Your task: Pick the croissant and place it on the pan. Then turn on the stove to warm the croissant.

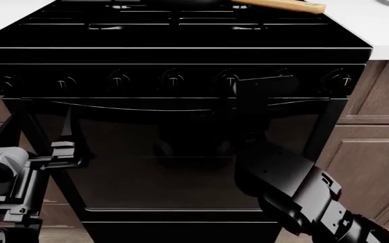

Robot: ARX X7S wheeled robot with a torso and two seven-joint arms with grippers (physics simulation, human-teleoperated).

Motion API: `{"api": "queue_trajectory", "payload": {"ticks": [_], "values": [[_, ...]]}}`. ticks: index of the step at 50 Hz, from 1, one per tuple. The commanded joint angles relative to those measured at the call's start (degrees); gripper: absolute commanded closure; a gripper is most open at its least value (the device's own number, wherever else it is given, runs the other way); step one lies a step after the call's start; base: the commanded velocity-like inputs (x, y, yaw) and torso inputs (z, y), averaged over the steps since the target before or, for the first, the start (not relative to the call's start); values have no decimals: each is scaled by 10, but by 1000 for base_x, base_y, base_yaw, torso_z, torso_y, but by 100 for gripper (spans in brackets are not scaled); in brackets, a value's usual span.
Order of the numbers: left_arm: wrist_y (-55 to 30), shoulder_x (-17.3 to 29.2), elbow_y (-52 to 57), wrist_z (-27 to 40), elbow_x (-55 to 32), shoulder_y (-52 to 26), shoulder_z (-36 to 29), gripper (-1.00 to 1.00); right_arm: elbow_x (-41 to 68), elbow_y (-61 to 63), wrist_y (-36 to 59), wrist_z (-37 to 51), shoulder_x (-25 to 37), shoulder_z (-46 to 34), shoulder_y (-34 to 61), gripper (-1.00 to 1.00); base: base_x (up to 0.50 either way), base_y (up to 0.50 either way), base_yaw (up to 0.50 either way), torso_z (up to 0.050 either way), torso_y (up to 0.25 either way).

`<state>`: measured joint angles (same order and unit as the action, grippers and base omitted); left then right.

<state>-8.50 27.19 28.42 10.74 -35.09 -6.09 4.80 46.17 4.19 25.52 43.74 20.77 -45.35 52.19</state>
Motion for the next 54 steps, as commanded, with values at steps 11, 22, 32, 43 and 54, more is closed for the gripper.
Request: {"api": "queue_trajectory", "payload": {"ticks": [11,22,32,43,54], "values": [[3,2,2,2,0,2,0,-100,-29,50,47,3,24,-43,27,100,-2,0,0,0,0],[5,3,1,1,0,3,-1,-100,-38,68,68,8,33,-56,39,100,-3,0,0,0,2],[6,3,0,1,-3,4,0,-100,-51,68,82,8,38,-68,51,100,0,0,0,0,0],[7,4,-2,2,-5,4,0,-100,-62,64,100,-1,41,-85,66,100,0,0,0,0,0],[8,4,-3,2,-5,3,-1,-100,-64,69,109,5,44,-86,70,100,0,0,0,0,0]]}}
